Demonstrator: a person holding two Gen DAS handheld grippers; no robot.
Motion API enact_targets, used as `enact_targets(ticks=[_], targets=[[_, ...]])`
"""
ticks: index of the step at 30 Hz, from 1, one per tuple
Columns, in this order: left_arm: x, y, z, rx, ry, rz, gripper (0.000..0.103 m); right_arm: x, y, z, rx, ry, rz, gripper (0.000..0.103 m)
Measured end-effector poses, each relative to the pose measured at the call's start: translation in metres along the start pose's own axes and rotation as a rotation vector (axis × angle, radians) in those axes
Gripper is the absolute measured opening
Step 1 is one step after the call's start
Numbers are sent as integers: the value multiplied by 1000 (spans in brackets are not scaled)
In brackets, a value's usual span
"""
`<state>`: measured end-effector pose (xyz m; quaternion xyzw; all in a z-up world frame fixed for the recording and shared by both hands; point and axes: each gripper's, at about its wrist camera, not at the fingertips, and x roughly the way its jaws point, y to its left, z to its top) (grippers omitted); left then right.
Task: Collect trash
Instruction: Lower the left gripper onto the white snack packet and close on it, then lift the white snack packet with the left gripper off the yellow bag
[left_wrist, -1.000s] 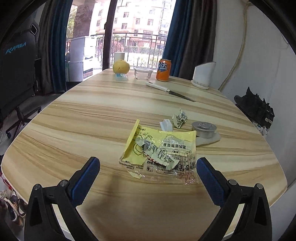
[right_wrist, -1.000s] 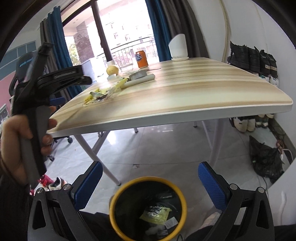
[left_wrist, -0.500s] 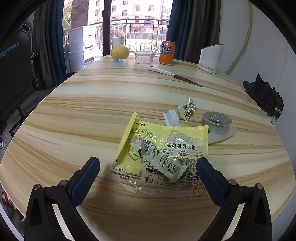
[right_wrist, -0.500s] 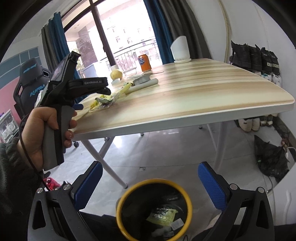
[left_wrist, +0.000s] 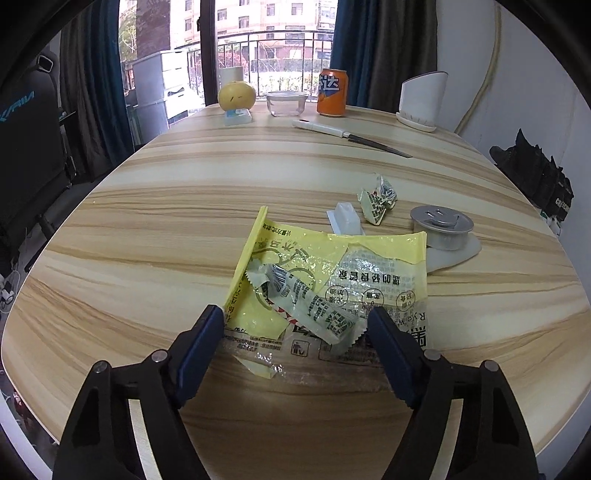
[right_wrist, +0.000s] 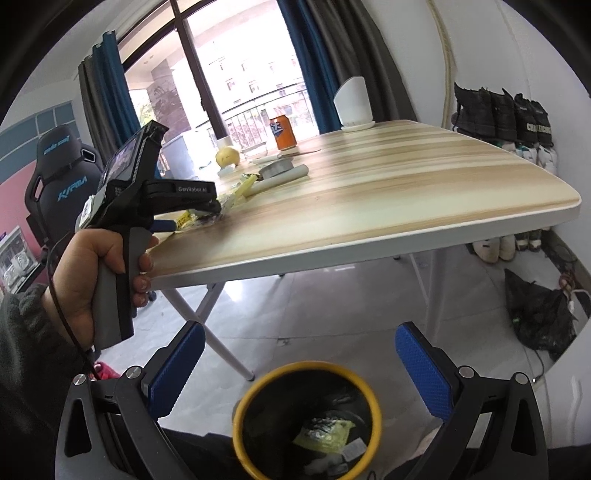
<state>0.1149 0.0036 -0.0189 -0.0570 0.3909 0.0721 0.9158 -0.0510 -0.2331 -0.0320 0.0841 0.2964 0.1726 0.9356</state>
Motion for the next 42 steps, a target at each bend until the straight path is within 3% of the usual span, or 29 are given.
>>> enact_targets(ticks=[4, 8, 11, 20, 32, 37, 39, 41, 42], targets=[[-2, -1, 0, 9, -4, -5, 63, -1, 2, 17, -13, -14, -13, 103], [-3, 1, 2, 16, -10, 0, 32, 2, 5, 45, -39, -21, -23, 103], [-3, 2, 4, 24, -8, -4, 15, 4, 7, 65, -52, -46, -27, 103], [-7, 11, 6, 20, -29, -31, 6, 17, 15, 102, -88, -81, -49, 103], [-19, 13, 19, 21, -83, -89, 5, 31, 17, 100, -99, -46, -56, 103], [-8, 8, 21, 14, -48, -77, 8, 31, 16, 101, -94, -48, -49, 103], [-4, 3, 19, 25, -43, -57, 20, 30, 15, 102, -98, -54, -50, 103], [-4, -1, 18, 28, -52, -53, 55, 29, 13, 103, -100, -57, -52, 103], [-4, -2, 17, 25, -62, -57, 61, 29, 12, 103, -100, -57, -52, 103]])
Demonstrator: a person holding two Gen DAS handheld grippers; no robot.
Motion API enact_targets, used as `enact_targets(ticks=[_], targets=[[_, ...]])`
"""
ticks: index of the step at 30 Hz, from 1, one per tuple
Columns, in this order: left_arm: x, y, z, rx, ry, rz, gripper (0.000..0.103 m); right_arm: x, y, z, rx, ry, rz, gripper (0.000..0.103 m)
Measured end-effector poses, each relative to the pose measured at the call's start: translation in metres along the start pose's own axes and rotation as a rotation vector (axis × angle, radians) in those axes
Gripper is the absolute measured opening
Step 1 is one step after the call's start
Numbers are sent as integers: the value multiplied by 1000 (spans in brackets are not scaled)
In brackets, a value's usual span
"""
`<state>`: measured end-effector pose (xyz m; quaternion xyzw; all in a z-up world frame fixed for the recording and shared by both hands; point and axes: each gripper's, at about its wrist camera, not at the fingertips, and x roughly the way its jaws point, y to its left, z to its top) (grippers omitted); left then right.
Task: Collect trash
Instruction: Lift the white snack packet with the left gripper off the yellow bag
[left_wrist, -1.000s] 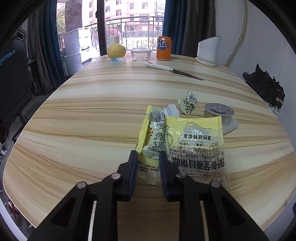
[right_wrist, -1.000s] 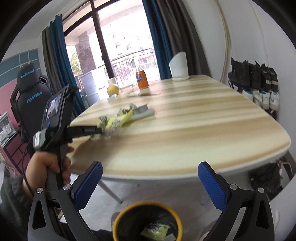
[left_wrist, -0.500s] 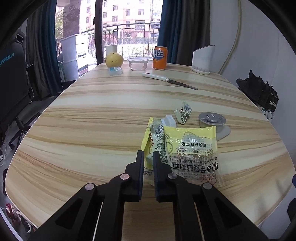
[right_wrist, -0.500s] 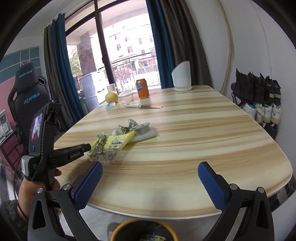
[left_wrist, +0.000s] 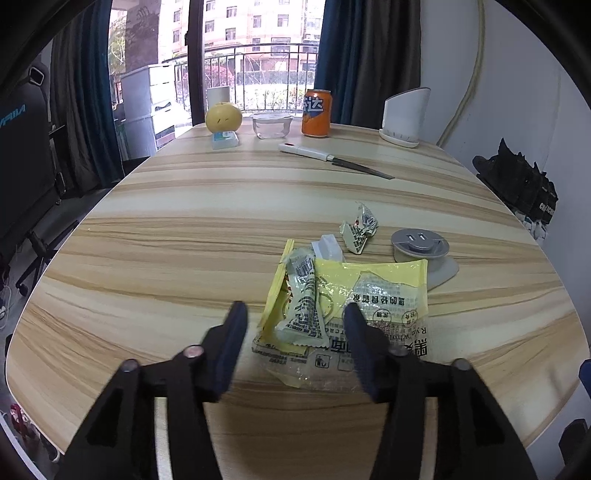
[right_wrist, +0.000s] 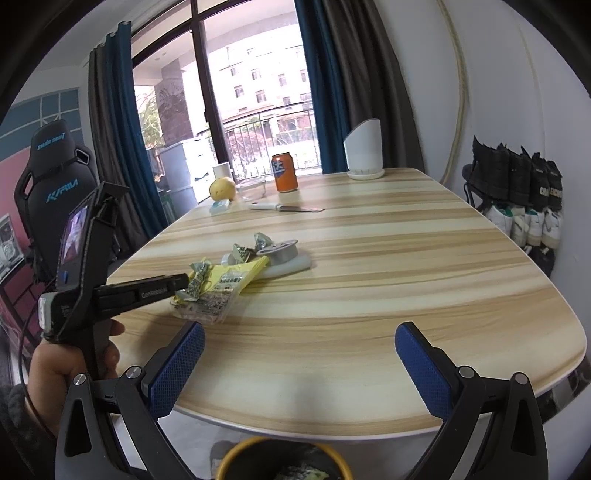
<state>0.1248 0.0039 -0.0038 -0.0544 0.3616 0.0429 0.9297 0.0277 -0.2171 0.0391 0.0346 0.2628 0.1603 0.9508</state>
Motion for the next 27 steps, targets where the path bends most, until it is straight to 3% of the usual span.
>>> enact_targets(ticks=[7, 19, 27], targets=[[12, -6, 5, 13, 31, 59, 64, -1, -14, 0, 34, -1, 1, 103], [21, -16, 2, 62, 83, 76, 64, 2, -26, -2, 75, 9, 24, 103], [24, -19, 1, 73, 94, 66, 44, 1, -33, -1, 96, 3, 20, 103]])
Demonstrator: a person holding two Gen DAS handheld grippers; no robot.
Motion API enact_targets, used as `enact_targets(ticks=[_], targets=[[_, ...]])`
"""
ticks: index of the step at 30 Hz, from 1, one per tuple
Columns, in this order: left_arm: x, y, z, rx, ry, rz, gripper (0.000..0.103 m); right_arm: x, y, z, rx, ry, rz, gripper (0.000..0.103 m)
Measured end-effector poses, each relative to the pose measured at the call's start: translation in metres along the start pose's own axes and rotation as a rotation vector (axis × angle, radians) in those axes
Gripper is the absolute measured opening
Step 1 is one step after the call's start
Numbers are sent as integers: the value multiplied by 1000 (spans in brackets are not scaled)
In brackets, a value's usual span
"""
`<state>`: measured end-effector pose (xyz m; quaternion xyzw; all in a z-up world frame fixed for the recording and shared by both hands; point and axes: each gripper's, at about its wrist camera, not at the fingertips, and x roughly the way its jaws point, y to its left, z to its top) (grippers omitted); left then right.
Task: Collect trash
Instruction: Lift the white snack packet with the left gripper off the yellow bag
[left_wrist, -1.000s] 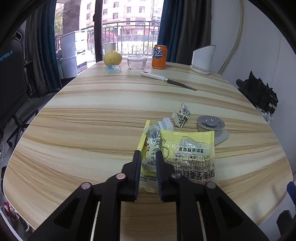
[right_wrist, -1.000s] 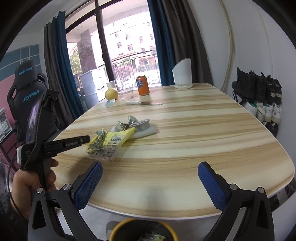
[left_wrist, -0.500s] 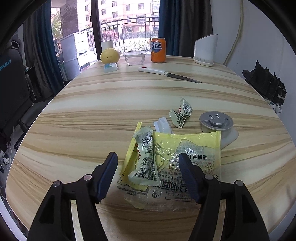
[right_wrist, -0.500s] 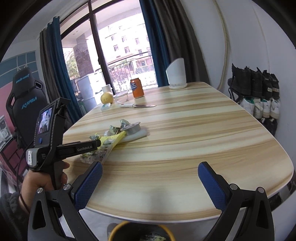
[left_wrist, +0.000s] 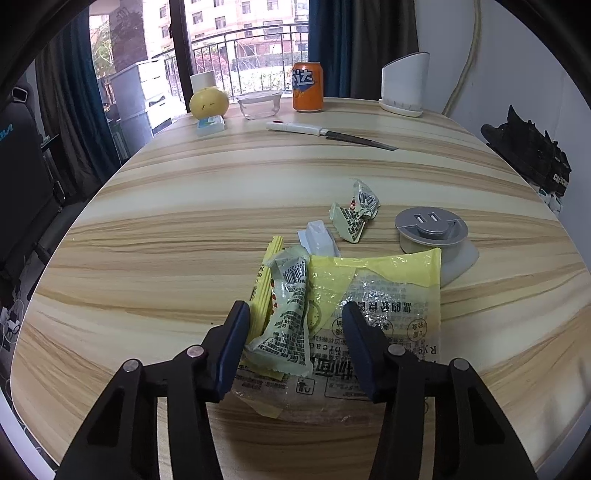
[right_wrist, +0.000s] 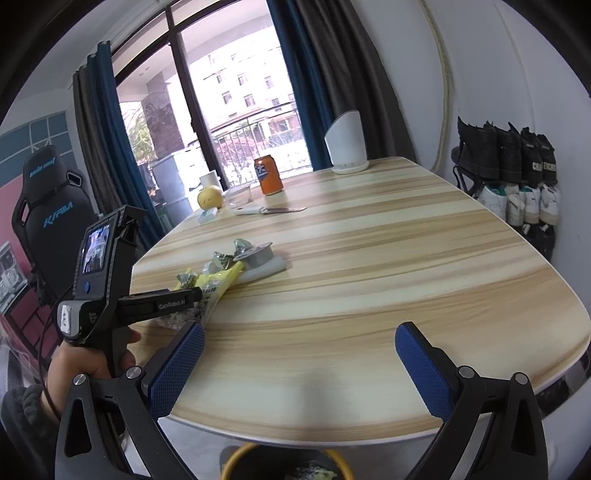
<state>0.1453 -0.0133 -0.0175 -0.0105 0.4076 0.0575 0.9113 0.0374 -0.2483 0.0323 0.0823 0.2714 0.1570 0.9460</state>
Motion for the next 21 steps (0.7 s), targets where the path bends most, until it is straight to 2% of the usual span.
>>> enact_targets(ticks=[3, 5, 13, 15, 21], targets=[[0, -2, 0, 8, -5, 5, 35, 0, -1, 0, 5, 1, -4, 103], [-1, -1, -1, 8, -10, 14, 23, 0, -2, -1, 8, 0, -7, 103], [-5, 3, -2, 10, -30, 2, 18, 2, -5, -2, 14, 5, -15, 103], [-7, 5, -2, 0, -37, -9, 12, 3, -5, -3, 11, 6, -17, 103], [-18, 10, 1, -9, -70, -42, 12, 5, -4, -6, 4, 12, -24, 103]])
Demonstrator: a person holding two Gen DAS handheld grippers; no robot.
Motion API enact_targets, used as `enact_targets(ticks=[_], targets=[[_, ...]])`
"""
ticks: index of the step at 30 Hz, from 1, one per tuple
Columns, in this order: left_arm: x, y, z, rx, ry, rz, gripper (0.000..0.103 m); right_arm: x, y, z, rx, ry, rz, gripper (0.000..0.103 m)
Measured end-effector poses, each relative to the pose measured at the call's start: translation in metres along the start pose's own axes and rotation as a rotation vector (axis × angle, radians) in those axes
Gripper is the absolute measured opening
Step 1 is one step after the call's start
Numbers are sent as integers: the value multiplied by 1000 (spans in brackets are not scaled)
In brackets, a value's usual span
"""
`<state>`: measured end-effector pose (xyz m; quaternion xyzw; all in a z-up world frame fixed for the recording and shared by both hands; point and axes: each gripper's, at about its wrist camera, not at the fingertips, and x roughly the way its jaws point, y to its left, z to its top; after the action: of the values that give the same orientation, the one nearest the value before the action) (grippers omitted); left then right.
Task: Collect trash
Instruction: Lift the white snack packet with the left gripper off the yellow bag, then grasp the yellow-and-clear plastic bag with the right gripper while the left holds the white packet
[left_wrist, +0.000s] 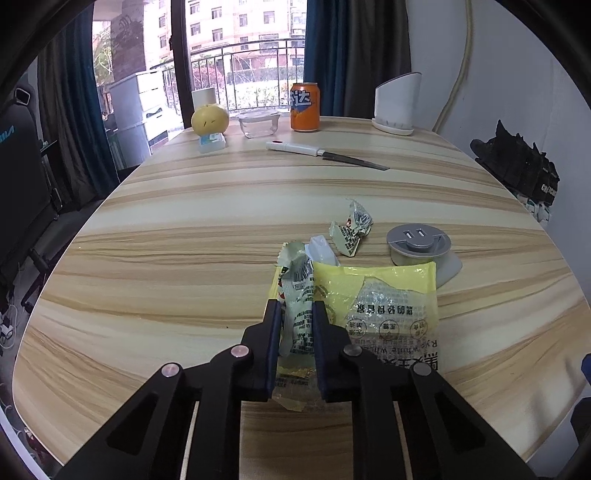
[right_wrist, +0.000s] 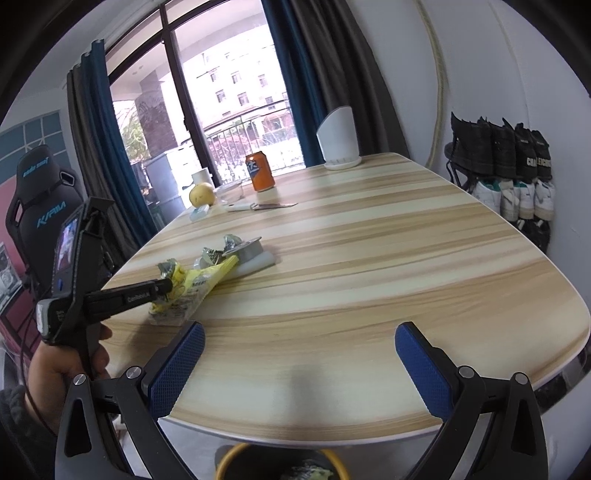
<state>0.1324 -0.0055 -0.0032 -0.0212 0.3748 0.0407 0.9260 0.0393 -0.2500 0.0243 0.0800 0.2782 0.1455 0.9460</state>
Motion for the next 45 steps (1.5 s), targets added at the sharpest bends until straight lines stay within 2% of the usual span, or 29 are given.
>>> enact_targets(ticks=[9, 16, 25, 30, 37, 45], targets=[[-25, 11, 5, -22, -66, -56, 12, 1, -1, -2, 1, 4, -9, 103], [-38, 22, -3, -36, -112, -103, 12, 0, 7, -1, -22, 8, -3, 103], [-46, 38, -16, -39, -170, -149, 12, 6, 28, 17, -76, 11, 24, 103], [-42, 45, -20, -42, -182, -159, 12, 32, 50, 26, -110, 55, 36, 103], [-43, 56, -23, -61, -189, -178, 12, 79, 71, 25, -86, 158, 54, 103], [-42, 56, -28, -52, -182, -189, 12, 101, 83, 24, -84, 209, 61, 103]])
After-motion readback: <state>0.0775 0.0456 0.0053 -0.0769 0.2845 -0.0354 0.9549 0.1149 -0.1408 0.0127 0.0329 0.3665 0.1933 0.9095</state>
